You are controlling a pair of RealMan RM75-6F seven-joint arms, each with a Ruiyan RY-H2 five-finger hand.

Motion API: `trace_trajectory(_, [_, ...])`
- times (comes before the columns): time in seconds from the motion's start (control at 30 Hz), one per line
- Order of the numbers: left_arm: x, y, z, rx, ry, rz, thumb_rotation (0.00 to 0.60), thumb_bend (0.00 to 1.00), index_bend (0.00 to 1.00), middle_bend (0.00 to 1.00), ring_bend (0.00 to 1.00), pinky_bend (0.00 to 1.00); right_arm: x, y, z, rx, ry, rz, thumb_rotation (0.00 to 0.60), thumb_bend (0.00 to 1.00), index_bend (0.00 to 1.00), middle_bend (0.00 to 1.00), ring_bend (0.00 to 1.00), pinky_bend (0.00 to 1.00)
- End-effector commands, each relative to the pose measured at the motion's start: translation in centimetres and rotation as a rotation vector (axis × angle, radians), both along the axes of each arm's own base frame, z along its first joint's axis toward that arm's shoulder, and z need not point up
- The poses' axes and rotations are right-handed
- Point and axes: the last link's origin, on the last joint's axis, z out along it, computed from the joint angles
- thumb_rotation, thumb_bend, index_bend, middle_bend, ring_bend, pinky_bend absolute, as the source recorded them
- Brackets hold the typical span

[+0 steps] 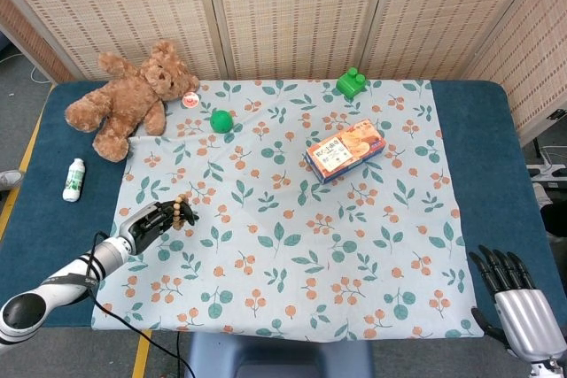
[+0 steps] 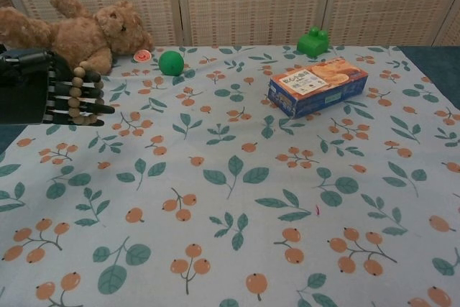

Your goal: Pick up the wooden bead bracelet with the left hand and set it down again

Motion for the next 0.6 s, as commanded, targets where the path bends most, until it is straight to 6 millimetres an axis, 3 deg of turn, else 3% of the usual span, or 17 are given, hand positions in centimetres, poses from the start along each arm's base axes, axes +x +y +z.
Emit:
trace_trajectory(0.03, [0.06,-0.01,0.05,-0.003,-0.003,0.004,0.456,0.92,0.52,0.52,0.25,0.02,0.02,0.04,0.00,0.000,0.000,0.001,0.600,0.22,0.00,0.00,0.00,0.00])
trace_trajectory(0.13, [0.22,-0.10,0.12,-0.008,-0.006,0.001,0.529,1.00,0.52,0.53,0.25,0.02,0.03,0.07,0.02,0.000,-0.002,0.002,0.600,0.22,0.00,0.00,0.00,0.00])
trace_trajectory(0.2, [0.32,-0.14,0.14,-0.008,-0.005,-0.003,0.539,1.00,0.51,0.53,0.25,0.02,0.03,0.07,0.03,-0.001,-0.002,0.002,0.600,0.22,0.00,0.00,0.00,0.00])
trace_trajectory(0.27, [0.46,-0.16,0.12,0.006,0.003,-0.016,0.428,0.99,0.49,0.52,0.25,0.02,0.03,0.08,0.03,-0.001,-0.002,0.001,0.600,0.22,0.00,0.00,0.00,0.00])
trace_trajectory(0.33, [0.60,-0.23,0.03,0.022,-0.003,-0.017,0.239,0.89,0.46,0.51,0.25,0.02,0.03,0.09,0.03,0.000,-0.002,0.001,0.600,0.22,0.00,0.00,0.00,0.00])
trace_trajectory(0.37, [0.64,-0.28,0.00,0.024,-0.004,-0.020,0.189,0.83,0.45,0.51,0.25,0.02,0.02,0.09,0.04,-0.001,-0.002,0.001,0.600,0.22,0.00,0.00,0.00,0.00])
trace_trajectory(0.43, [0.62,-0.31,-0.06,0.029,-0.007,-0.021,0.113,0.68,0.45,0.51,0.25,0.02,0.01,0.10,0.06,-0.001,-0.003,0.001,0.600,0.22,0.00,0.00,0.00,0.00])
trace_trajectory(0.6, [0.54,-0.30,-0.17,0.038,-0.014,-0.019,0.003,0.52,0.45,0.51,0.25,0.02,-0.01,0.11,0.11,-0.003,-0.002,0.001,0.600,0.22,0.00,0.00,0.00,0.00])
